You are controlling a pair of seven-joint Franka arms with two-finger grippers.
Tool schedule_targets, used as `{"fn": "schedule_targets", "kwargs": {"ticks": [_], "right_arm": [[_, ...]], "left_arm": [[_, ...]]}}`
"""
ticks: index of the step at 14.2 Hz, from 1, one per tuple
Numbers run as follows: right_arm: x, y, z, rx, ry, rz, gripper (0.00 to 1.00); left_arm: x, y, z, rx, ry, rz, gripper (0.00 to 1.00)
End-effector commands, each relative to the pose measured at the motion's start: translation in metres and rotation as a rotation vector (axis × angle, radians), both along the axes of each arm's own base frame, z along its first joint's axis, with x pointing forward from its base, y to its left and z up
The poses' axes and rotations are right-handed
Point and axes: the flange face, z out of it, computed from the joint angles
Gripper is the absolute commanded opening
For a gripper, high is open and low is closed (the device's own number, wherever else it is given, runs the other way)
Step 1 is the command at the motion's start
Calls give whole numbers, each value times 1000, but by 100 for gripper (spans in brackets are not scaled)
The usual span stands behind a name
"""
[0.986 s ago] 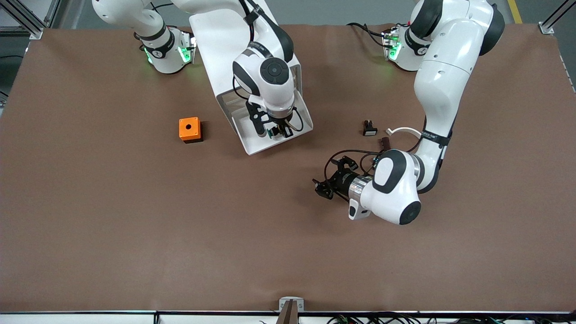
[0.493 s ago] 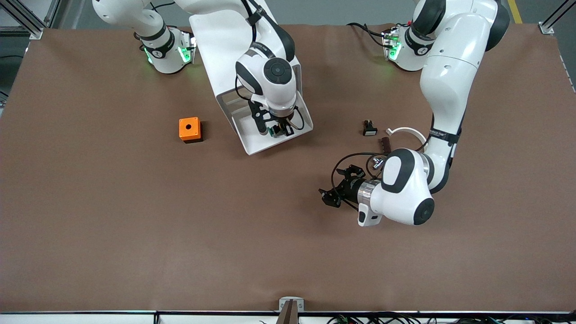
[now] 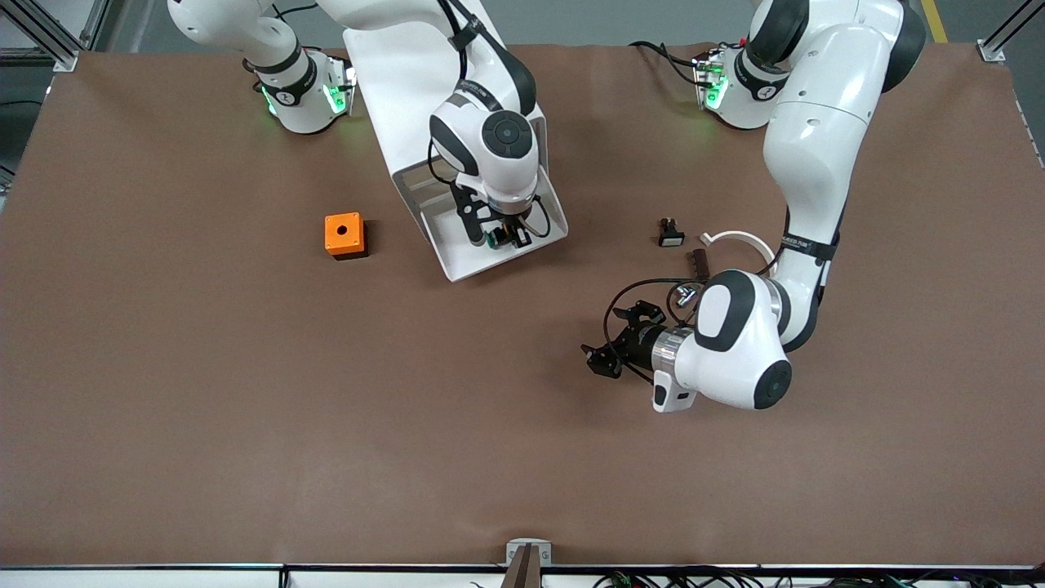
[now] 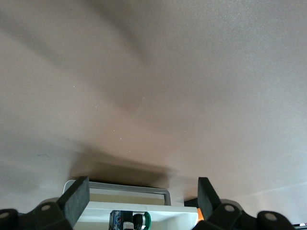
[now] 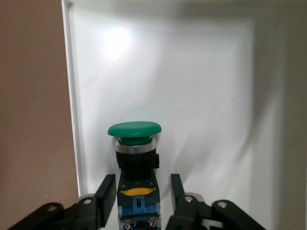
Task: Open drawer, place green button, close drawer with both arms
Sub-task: 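Lower the green button into the drawer while the left gripper withdraws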
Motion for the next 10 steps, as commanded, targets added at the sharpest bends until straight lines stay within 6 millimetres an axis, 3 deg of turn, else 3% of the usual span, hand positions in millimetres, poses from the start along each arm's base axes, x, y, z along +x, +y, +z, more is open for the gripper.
{"fn": "schedule_targets", "kwargs": {"ticks": [1, 4, 6, 8, 10], "right_arm": [[12, 1, 27, -19, -1, 55, 100], [45, -6, 71, -9, 17, 137, 100], [71, -22, 104, 1, 37, 234, 100], [104, -53, 123, 25, 54, 349, 100], [136, -96, 138, 45, 66, 482, 100]], "left_arm": [[-2, 0, 5, 9, -21, -17, 99], [-2, 0, 5, 9, -21, -17, 99], [-2, 0, 4, 9, -20, -17, 99], [-2, 1, 3, 11, -19, -18, 99], [-2, 1, 3, 12, -18, -18, 99]]}}
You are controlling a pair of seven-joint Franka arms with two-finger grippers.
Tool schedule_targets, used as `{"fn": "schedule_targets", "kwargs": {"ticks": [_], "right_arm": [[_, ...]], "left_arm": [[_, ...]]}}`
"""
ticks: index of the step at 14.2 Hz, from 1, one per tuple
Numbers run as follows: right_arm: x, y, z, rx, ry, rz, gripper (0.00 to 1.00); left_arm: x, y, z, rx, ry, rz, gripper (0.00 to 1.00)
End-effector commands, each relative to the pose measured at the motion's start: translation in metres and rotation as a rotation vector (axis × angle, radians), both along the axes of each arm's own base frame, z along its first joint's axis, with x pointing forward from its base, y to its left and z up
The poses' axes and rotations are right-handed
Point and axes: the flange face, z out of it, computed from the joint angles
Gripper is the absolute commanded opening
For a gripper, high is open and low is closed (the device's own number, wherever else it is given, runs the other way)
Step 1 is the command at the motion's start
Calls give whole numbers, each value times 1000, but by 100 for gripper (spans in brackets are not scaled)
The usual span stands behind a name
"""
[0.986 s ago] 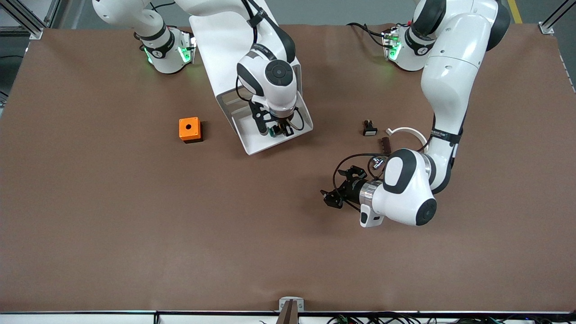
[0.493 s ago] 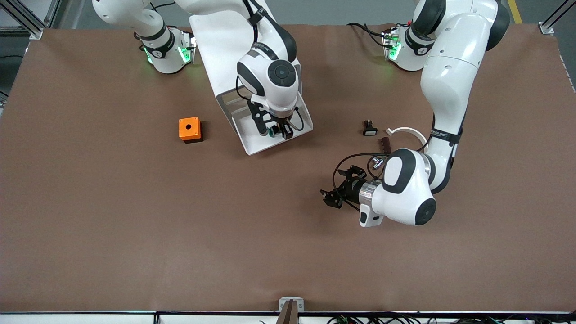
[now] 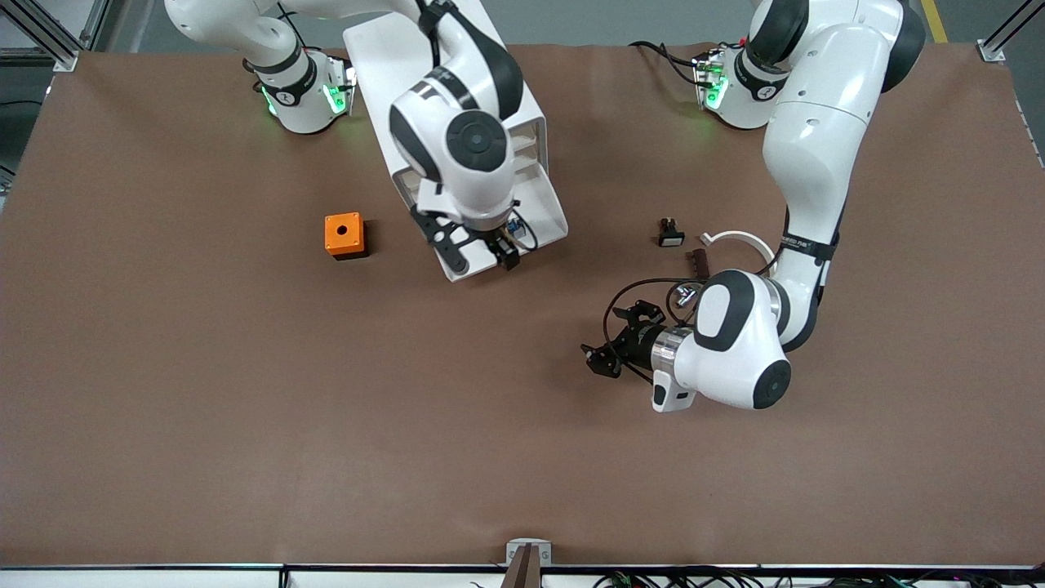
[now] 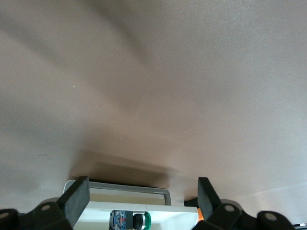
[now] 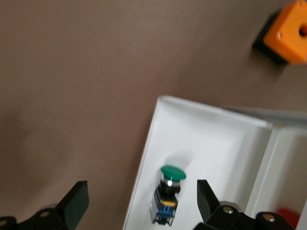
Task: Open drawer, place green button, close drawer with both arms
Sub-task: 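Open the right gripper and withdraw it from the drawer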
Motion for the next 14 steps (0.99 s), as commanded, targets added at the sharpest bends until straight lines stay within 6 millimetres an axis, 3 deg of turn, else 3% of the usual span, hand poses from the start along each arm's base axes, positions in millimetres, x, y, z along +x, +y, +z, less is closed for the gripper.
{"fn": "schedule_targets", "kwargs": {"ticks": [1, 4, 7, 11, 14], "right_arm": [[36, -52, 23, 32, 16, 191, 100], [80, -130, 45, 78, -1, 356, 100], [110, -228, 81, 123, -25, 550, 100], [119, -349, 122, 162, -36, 761, 100], [113, -409, 146, 170, -49, 815, 100]], "left_arm": [[-2, 1, 3, 12, -16, -18, 99], [-2, 1, 3, 13, -17, -19, 99], [-3, -1, 2, 14, -15, -22, 99], [-3, -1, 2, 13, -18, -22, 99], [-3, -1, 1, 25, -28, -32, 99]]}}
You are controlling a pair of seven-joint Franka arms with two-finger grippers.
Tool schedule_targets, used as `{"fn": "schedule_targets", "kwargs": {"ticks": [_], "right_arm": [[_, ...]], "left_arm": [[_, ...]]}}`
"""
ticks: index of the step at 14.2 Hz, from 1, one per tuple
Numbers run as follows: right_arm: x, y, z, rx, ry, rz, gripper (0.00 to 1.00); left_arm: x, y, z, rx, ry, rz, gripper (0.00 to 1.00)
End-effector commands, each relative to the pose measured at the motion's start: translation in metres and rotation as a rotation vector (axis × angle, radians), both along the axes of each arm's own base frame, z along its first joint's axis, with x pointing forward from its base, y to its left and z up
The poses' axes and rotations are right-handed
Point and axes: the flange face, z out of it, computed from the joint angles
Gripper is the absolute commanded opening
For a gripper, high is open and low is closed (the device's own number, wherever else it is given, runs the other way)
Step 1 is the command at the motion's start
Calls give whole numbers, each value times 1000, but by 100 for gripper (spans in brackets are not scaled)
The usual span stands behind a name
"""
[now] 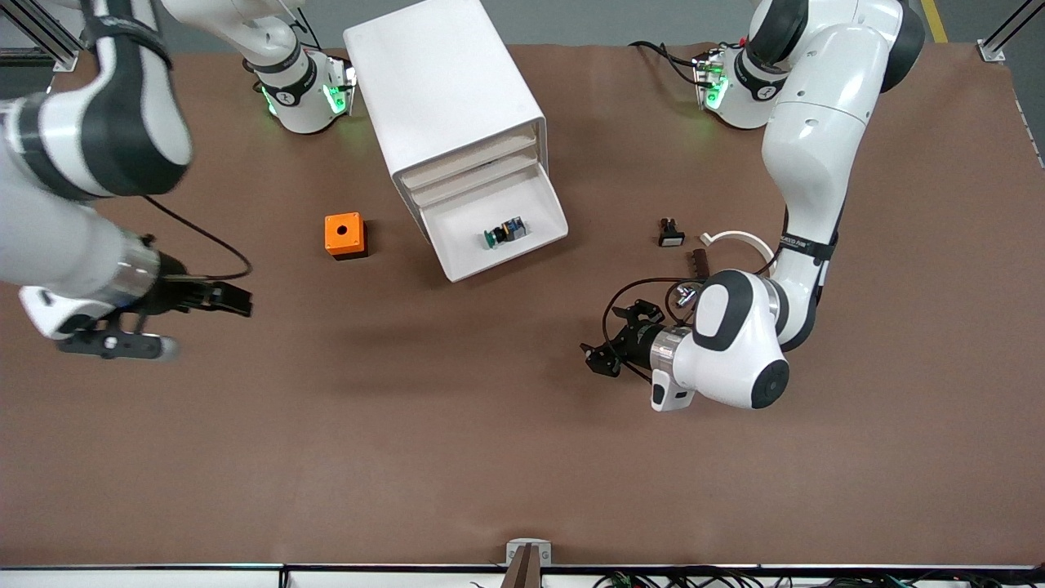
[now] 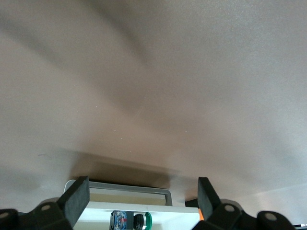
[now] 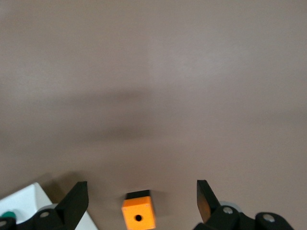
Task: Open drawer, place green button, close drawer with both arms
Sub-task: 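Open the right gripper and withdraw it from the drawer, then move the left gripper to the front of the open drawer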
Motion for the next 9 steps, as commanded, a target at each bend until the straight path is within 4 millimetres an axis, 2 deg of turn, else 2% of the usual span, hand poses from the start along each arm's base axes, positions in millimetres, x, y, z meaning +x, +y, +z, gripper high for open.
{"fn": "schedule_targets", "kwargs": {"ticks": [1, 4, 6, 8, 9], "right_arm": [[-15, -36, 20, 4, 22, 35, 100], [-20, -48, 38, -83, 5, 44, 100], [-19, -51, 49, -135, -15, 52, 100], [-20, -56, 44, -132, 10, 81, 100], [-20, -59, 43, -127, 12, 96, 100]], "left_arm": [[-2, 1, 3, 28, -34, -32, 99], [1, -1, 2, 56, -78, -39, 99], [-3, -14, 0, 98, -128, -69, 99], [-3, -22, 2, 118, -165, -67, 99], [-5, -32, 7, 128, -196, -81, 99]]}}
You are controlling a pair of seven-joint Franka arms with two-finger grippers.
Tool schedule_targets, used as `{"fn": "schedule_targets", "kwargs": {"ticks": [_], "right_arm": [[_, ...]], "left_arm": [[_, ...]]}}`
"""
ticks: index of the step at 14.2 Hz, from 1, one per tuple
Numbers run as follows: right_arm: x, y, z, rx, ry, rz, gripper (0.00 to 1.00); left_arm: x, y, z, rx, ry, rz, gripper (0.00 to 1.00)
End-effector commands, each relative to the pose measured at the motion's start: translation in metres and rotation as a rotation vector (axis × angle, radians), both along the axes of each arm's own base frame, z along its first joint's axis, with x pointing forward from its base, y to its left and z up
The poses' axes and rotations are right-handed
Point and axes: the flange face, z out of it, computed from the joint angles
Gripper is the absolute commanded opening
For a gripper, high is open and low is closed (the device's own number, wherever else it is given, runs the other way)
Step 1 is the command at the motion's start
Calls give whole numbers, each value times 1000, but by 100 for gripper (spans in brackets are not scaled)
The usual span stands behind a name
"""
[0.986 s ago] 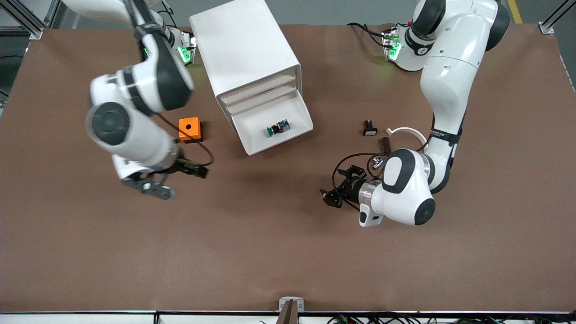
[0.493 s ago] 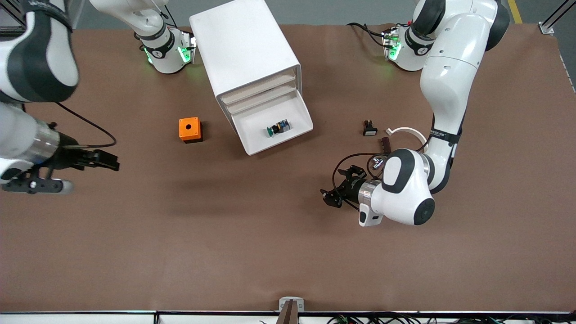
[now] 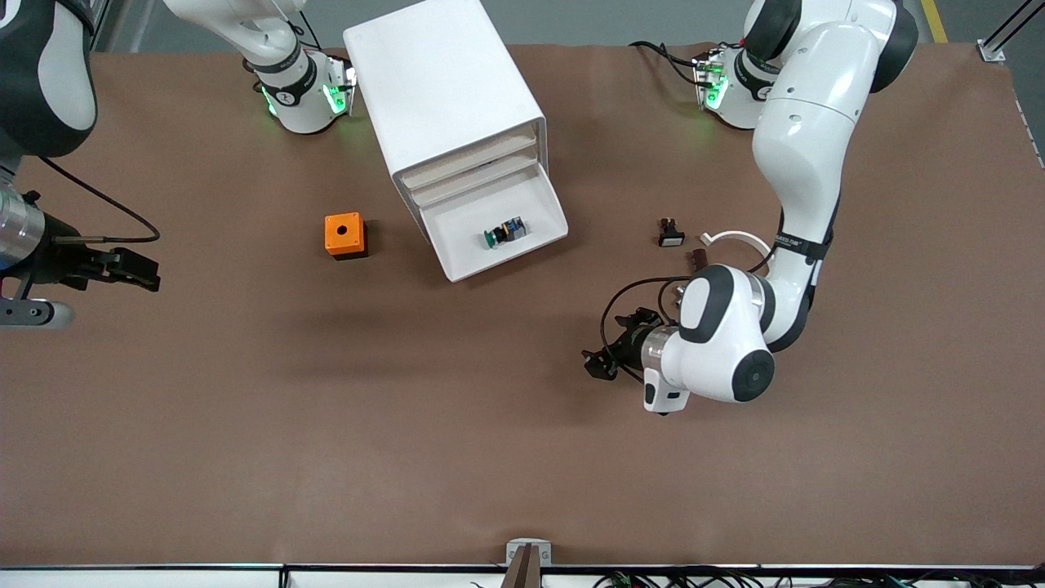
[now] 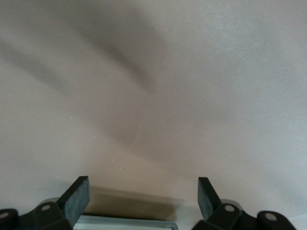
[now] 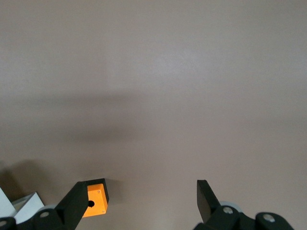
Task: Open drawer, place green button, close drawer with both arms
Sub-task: 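Move the left gripper to the front of the open drawer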
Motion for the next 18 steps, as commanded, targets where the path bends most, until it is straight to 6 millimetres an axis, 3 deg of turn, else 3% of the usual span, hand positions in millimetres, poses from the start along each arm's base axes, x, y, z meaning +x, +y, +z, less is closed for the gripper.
{"fn": "schedule_targets", "kwargs": {"ticks": [1, 4, 7, 8, 13, 18], "right_arm": [[0, -7, 2, -9, 11, 38, 100], [-1, -16, 2, -7, 14, 41, 100], [-3, -65, 0, 7, 22, 86, 100], [-4, -73, 0, 39, 20, 84, 100], [-5, -71, -2, 56, 24, 74, 100], [-3, -61, 2, 59, 15, 96, 100]], "left_arm": [[-8, -24, 16, 48, -95, -44, 99], [-18, -44, 21, 134, -135, -54, 100], [-40, -78, 29, 231, -167, -63, 100], [-48, -89, 30, 266, -188, -82, 100], [-91, -151, 31, 357, -287, -139, 100], [-147, -209, 28, 366, -303, -207, 100]]}}
